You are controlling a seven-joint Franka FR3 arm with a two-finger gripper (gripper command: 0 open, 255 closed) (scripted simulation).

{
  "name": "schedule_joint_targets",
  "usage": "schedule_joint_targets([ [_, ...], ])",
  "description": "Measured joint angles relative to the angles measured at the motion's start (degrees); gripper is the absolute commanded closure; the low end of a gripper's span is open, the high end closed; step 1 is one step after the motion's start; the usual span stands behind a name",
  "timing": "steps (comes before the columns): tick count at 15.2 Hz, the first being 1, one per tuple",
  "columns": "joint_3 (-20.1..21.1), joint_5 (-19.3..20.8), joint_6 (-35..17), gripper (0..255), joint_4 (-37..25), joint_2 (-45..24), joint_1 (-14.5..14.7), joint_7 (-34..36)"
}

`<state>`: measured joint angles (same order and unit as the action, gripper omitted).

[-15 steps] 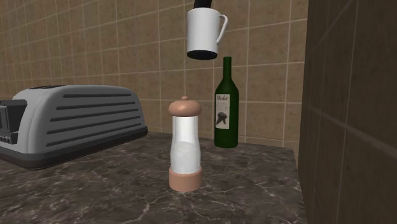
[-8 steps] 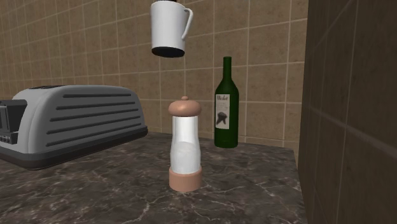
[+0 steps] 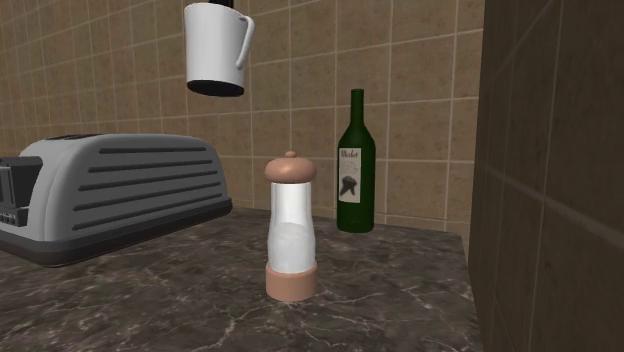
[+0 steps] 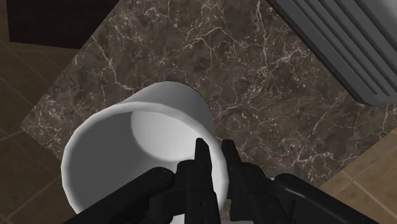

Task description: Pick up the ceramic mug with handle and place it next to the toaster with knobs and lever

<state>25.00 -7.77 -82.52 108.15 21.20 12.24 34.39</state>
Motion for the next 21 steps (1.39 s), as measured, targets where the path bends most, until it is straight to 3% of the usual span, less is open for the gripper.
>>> schedule_joint_targets([
  [21,1.3,-1.5,-15.8,255,17.8,2.1,0.9,-0.7],
])
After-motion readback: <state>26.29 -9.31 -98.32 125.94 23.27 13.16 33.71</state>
